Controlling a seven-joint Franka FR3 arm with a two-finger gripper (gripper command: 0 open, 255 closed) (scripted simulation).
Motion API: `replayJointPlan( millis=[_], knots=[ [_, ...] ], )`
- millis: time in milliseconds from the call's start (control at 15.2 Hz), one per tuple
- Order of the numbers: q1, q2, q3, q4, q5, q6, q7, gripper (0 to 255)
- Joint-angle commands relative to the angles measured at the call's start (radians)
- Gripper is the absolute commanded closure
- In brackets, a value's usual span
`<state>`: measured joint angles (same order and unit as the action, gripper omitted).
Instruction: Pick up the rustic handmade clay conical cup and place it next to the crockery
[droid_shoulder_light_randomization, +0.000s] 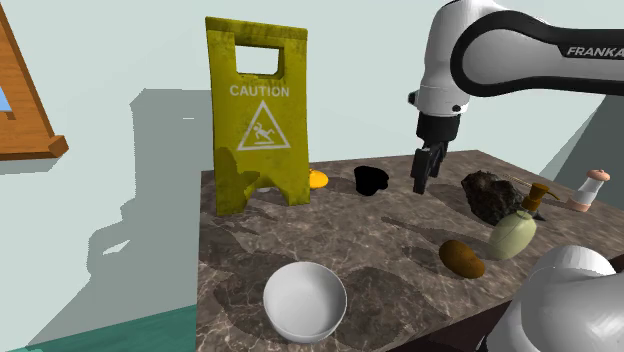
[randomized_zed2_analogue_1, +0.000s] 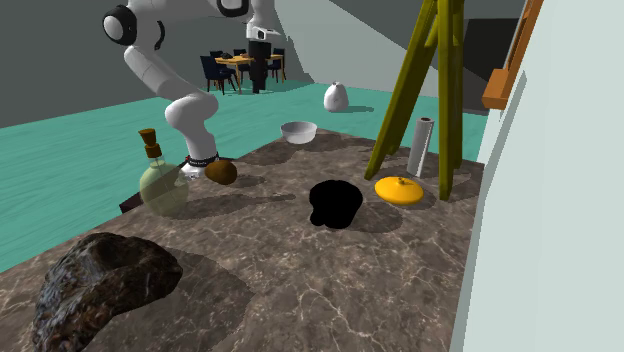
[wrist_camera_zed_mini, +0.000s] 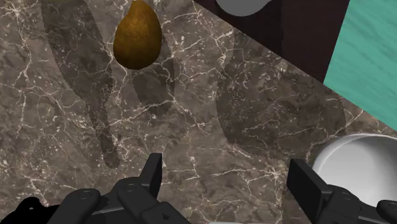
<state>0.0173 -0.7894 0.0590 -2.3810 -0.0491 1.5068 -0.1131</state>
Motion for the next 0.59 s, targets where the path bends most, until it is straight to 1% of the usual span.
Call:
replayJointPlan(
  millis=[0,264,528],
  knots=[
    [0.000,0.000,0.000,0.000,0.000,0.000,0.000,0],
    [-0.021,0.084,-0.032,-0.027,-0.053,0.132,-0.038,0],
    [-0.044,0.186,-0.063,-0.031,-0.102,0.262,-0.069,0]
  ],
)
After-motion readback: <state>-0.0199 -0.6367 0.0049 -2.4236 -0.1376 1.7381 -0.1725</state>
